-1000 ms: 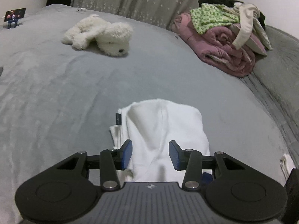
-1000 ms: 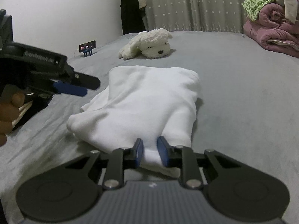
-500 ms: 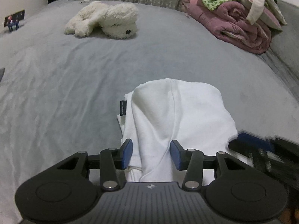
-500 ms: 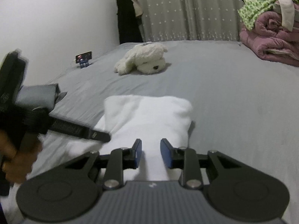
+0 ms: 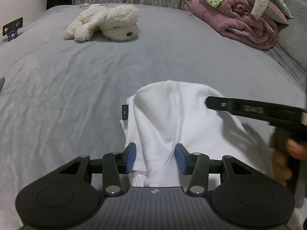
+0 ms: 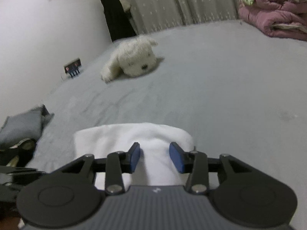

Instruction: Fold clothes

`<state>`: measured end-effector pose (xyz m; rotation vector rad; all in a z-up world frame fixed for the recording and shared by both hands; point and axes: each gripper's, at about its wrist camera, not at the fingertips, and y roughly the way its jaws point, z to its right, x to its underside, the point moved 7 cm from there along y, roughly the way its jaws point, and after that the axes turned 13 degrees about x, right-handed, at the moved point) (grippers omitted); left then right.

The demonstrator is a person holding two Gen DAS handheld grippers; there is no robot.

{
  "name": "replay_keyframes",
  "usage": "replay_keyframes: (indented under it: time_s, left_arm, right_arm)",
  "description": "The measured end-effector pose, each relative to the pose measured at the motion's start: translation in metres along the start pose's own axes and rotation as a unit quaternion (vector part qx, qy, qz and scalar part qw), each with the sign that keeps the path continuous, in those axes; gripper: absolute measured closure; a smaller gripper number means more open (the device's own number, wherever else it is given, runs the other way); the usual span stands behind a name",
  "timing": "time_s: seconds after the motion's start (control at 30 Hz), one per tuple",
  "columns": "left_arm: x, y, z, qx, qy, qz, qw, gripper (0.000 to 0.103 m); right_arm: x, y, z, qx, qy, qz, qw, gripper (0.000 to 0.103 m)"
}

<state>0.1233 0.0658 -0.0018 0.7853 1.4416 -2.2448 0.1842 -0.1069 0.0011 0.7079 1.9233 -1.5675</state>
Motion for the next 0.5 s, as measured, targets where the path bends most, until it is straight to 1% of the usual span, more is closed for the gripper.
replay_keyframes:
  time_s: [0.07,0.17,0.2,0.27,0.37,0.43,0.47,0.5]
  left_arm:
    - [0.0,0.0,0.0,-0.002,0.003,0.0,1.0,0.057]
    - [0.001,0.0,0.001,-0.003,0.007,0.0,1.0,0.057]
    - [0.001,0.0,0.001,-0.003,0.009,0.0,1.0,0.057]
    - [0.001,0.0,0.002,-0.003,0.011,0.0,0.9999,0.057]
    - [0.001,0.0,0.001,-0.001,0.012,0.0,0.9999,0.057]
    - [0.0,0.0,0.0,0.004,0.009,-0.001,1.0,0.057]
    - [0.0,0.0,-0.001,0.007,0.007,-0.001,1.0,0.057]
    - [-0.002,-0.002,-0.001,0.009,0.004,0.006,0.9999,0.057]
  right_arm:
    - [-0.003,0.016,0.003,-0.01,0.014,-0.013,1.0,0.067]
    - [-0.008,0.03,0.012,-0.033,0.055,-0.025,0.998,0.073]
    - [-0.009,0.035,0.014,-0.031,0.054,-0.028,0.998,0.076]
    - [-0.012,0.044,0.017,-0.027,0.052,-0.033,0.998,0.077]
    - [-0.013,0.051,0.009,-0.011,0.017,-0.033,0.999,0.076]
    - [-0.013,0.049,0.002,0.007,-0.012,-0.023,1.0,0.076]
    - [-0.012,0.046,0.001,0.015,-0.023,-0.017,0.999,0.074]
    - [-0.014,0.041,0.002,0.025,-0.021,-0.008,0.999,0.066]
